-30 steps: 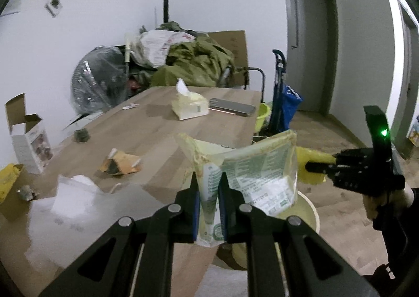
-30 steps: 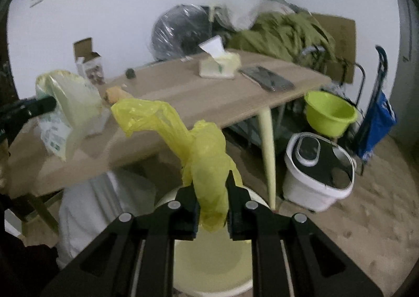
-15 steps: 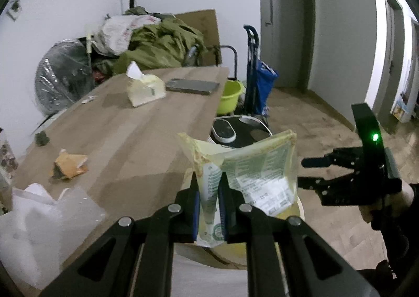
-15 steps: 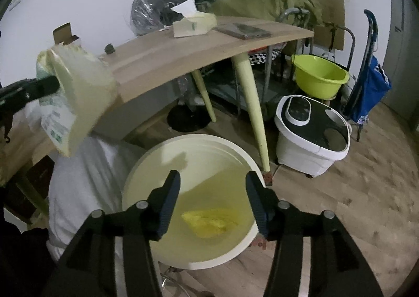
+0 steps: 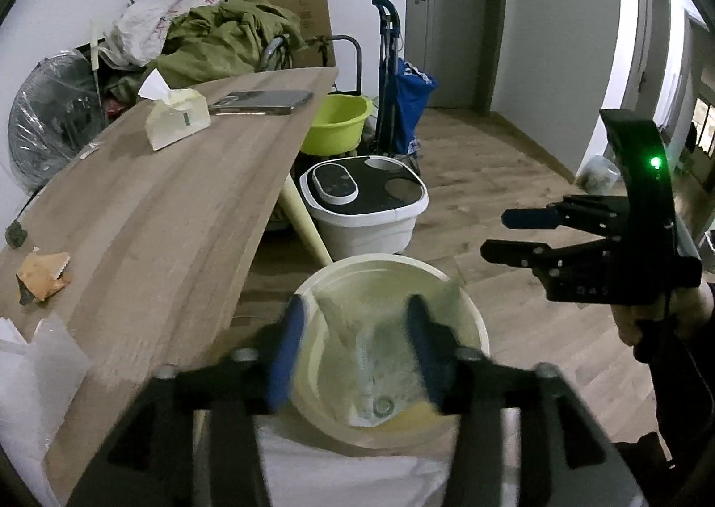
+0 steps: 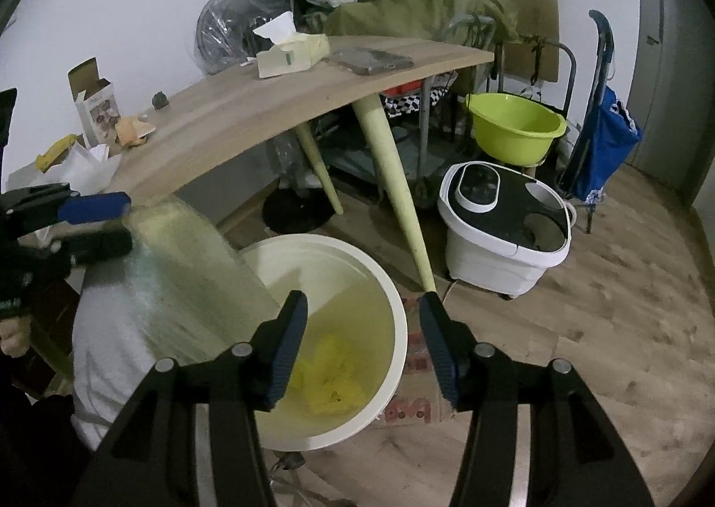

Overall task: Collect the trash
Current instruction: 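Drop the yellow bag into the bucket with the right tool while the left tool drops the clear bag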

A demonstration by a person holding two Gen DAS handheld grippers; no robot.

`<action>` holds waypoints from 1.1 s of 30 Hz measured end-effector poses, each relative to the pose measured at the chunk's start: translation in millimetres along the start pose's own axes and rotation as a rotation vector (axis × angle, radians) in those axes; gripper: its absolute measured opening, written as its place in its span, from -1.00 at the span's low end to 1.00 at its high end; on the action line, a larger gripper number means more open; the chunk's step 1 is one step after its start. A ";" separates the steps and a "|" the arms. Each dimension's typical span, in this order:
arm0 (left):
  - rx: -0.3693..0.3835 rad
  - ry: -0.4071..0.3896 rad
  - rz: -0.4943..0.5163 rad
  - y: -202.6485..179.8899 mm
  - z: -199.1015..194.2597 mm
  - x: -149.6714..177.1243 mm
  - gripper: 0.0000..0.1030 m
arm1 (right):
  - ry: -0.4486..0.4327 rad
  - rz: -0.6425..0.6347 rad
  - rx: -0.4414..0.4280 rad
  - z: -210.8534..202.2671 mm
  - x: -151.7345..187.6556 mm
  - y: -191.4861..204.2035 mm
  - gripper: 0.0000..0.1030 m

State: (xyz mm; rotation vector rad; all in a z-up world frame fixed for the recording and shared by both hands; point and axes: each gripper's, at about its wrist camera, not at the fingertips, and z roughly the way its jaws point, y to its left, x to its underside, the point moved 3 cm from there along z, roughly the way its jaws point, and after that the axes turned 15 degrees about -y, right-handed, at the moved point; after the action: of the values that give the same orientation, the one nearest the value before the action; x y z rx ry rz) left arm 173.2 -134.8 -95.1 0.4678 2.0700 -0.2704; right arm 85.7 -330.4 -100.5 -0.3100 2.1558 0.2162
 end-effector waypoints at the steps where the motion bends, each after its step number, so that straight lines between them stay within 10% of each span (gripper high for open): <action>1: 0.002 0.000 -0.003 -0.2 -0.1 0.8 0.09 | -0.004 -0.003 -0.001 -0.8 -1.6 1.5 -0.03; 33: -0.212 -0.167 -0.191 89.9 -105.1 18.2 0.09 | -0.066 -0.185 -0.190 20.5 -62.6 113.6 0.12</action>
State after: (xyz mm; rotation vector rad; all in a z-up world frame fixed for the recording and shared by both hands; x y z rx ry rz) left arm 122.3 -10.6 -57.1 0.1147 1.9540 -0.1921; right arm 101.8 -207.9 -56.0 -0.6009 2.0311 0.3216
